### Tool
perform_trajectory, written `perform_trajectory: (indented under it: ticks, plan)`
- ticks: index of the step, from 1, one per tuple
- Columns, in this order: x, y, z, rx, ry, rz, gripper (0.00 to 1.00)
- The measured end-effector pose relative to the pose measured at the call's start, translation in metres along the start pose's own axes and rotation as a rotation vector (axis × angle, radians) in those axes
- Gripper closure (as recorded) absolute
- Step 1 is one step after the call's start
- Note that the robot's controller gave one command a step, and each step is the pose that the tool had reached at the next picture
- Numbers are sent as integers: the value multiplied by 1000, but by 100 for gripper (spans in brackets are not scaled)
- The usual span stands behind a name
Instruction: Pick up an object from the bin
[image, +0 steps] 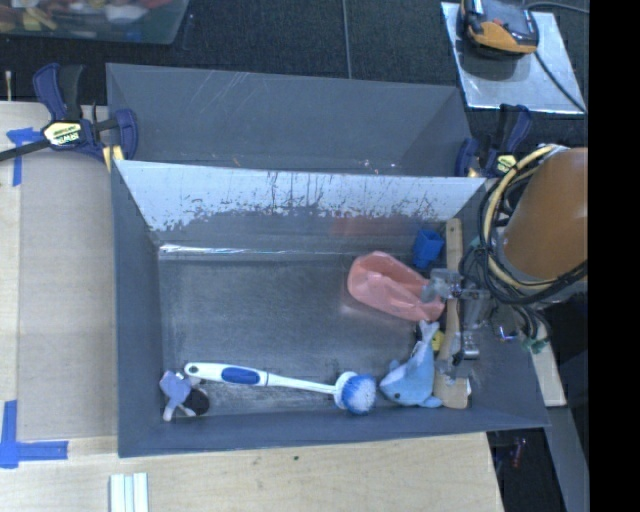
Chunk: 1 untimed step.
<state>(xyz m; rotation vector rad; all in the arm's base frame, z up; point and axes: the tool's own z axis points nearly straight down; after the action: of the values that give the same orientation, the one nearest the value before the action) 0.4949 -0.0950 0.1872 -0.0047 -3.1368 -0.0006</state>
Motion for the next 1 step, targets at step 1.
perform_trajectory:
  ticks: [1]
  plan:
    - [-2, 0, -4, 1, -8, -3, 0]
